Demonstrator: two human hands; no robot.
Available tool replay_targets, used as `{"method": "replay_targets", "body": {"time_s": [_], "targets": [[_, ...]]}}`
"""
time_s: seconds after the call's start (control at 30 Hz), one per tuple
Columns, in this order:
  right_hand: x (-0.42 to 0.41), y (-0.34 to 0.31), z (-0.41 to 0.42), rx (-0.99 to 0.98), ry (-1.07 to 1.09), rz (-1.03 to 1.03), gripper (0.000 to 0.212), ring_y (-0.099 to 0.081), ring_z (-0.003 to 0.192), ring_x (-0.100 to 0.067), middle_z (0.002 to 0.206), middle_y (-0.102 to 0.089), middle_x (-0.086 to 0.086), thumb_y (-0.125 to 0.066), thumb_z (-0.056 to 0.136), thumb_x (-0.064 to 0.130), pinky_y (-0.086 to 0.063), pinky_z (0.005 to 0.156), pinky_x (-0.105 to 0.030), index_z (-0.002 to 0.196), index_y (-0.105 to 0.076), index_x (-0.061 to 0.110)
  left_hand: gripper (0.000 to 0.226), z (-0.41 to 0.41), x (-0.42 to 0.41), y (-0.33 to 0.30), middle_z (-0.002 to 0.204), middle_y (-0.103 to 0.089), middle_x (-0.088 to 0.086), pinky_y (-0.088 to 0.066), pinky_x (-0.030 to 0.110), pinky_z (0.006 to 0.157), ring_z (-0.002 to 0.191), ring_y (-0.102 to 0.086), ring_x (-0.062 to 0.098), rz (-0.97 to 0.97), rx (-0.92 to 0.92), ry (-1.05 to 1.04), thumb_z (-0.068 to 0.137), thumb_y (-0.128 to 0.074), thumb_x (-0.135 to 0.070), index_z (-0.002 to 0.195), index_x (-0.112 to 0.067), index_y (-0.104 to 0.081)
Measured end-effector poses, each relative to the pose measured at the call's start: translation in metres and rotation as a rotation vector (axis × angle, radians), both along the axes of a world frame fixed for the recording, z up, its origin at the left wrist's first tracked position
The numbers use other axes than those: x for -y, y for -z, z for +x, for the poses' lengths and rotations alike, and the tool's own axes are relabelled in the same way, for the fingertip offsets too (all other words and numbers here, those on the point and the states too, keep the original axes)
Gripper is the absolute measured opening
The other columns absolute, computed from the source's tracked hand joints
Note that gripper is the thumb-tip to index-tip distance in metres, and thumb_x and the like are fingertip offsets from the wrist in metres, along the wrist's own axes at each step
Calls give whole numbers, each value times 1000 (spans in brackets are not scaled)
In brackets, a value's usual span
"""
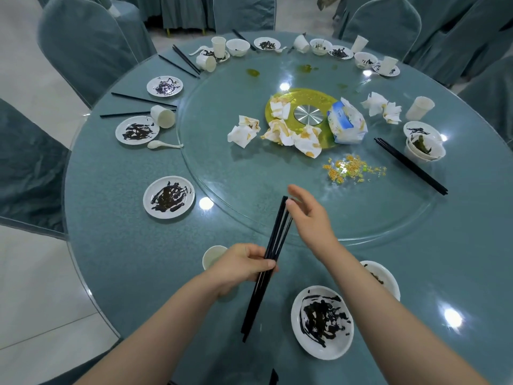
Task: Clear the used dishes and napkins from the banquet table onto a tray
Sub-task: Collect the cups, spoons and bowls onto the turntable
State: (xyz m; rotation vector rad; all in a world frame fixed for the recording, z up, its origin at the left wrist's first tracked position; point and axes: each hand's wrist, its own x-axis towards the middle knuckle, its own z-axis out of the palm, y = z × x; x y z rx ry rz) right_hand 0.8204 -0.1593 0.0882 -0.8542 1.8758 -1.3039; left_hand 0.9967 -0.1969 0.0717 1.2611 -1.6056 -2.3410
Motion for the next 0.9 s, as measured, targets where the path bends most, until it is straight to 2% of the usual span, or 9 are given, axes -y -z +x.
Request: {"method": "replay_targets", "body": {"time_s": [0.13, 0.23, 0.3, 0.4, 0.57, 0.67, 0.73, 0.8, 0.9], "targets": [[10, 7, 3, 320, 197, 7, 47, -52, 125, -16, 136, -54, 2, -59, 95, 29, -47, 102, -37, 138, -49, 13, 15, -6, 17, -6, 94, -74, 10, -58, 27, 78, 86, -70, 14, -5, 3, 64, 89, -66, -5, 103, -4, -70], [15, 10, 0, 508, 309, -56, 58, -50, 128, -20, 143, -47, -5, -64, 93, 26, -54, 87, -31, 143, -40, 9, 13, -5, 24, -3, 96, -74, 10, -58, 27, 78, 87, -70, 14, -19, 20, 51, 89, -66, -6, 101, -8, -70], [16, 12, -1, 654, 241, -33, 51, -59, 118, -25, 135, -56, -17, -62, 93, 24, -56, 83, -33, 136, -47, 1, 10, -6, 29, -3, 91, -75, 6, -56, 25, 74, 84, -70, 12, -23, 20, 35, 89, -66, -7, 96, -11, -71], [14, 11, 11, 794, 53, 52, 33, -67, 99, -27, 113, -68, -21, -55, 96, 20, -56, 89, -38, 120, -59, -3, 9, -10, 36, -6, 84, -74, 2, -55, 22, 70, 79, -70, 9, -21, 11, 26, 89, -65, -6, 93, -13, -70], [20, 17, 23, 803, 77, 4, 18, -71, 86, -23, 97, -73, -17, -51, 98, 9, -60, 71, -32, 106, -63, -1, 13, -15, 47, -7, 93, -75, 6, -56, 21, 69, 86, -71, 9, -73, 41, 46, 89, -66, -7, 100, -11, -71], [24, 24, 22, 786, 113, 23, 17, -72, 85, -22, 95, -74, -16, -53, 97, 9, -60, 71, -31, 104, -64, -1, 11, -13, 54, -4, 89, -75, 3, -57, 26, 78, 85, -71, 13, -159, 103, 94, 88, -69, -15, 98, -14, -73], [26, 27, 19, 788, 173, 24, 17, -72, 83, -21, 95, -73, -16, -52, 98, 9, -60, 73, -31, 104, -64, -2, 13, -8, 67, -4, 83, -74, 1, -57, 24, 75, 77, -69, 12, -240, 145, 94, 86, -71, -21, 97, -13, -73], [25, 30, 11, 801, 236, 12, 19, -71, 83, -23, 98, -71, -19, -51, 99, 9, -61, 71, -30, 106, -62, -5, 15, 2, 87, 0, 85, -75, 4, -57, 23, 73, 78, -69, 13, -307, 192, 18, 88, -69, -24, 94, -11, -73], [19, 34, 1, 809, 289, 10, 21, -69, 89, -26, 103, -69, -21, -50, 99, 8, -61, 71, -31, 109, -60, -7, 20, 30, 122, 21, 88, -74, 10, -57, 25, 74, 74, -67, 16, -285, 276, -271, 91, -64, -23, 95, -4, -70]]}}
